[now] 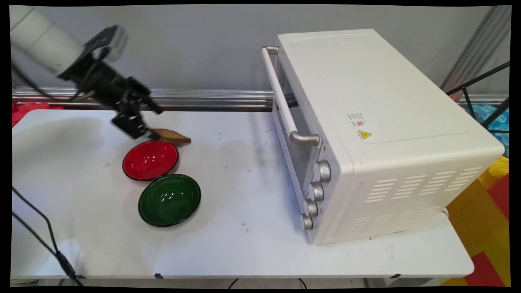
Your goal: Open the oven
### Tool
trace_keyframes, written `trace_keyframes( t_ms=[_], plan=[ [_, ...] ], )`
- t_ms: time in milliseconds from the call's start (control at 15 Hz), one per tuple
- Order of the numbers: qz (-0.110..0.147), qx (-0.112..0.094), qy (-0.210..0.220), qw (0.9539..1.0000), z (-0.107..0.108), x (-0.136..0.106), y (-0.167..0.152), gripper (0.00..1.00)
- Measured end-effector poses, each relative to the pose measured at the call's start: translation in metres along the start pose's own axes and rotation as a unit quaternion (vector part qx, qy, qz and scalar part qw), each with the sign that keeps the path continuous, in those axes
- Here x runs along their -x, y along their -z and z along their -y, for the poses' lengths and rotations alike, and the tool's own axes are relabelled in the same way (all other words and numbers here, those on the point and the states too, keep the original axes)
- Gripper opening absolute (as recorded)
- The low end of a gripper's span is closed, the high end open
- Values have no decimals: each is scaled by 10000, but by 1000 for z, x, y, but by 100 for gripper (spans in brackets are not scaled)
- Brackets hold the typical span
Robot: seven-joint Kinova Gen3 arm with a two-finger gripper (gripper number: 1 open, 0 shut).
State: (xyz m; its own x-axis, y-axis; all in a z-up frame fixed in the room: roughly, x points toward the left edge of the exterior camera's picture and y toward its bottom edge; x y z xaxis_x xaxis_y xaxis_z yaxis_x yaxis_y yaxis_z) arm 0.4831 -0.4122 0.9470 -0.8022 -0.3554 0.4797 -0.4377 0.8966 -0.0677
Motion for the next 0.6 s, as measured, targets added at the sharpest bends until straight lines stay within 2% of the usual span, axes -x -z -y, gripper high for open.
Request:
trace_keyframes(
  t_ms=[200, 600],
  plan=[
    [-187, -99, -67, 9998, 5, -47, -6, 100],
    [-485, -325, -96, 9982, 9, -116, -2, 100]
  ],
)
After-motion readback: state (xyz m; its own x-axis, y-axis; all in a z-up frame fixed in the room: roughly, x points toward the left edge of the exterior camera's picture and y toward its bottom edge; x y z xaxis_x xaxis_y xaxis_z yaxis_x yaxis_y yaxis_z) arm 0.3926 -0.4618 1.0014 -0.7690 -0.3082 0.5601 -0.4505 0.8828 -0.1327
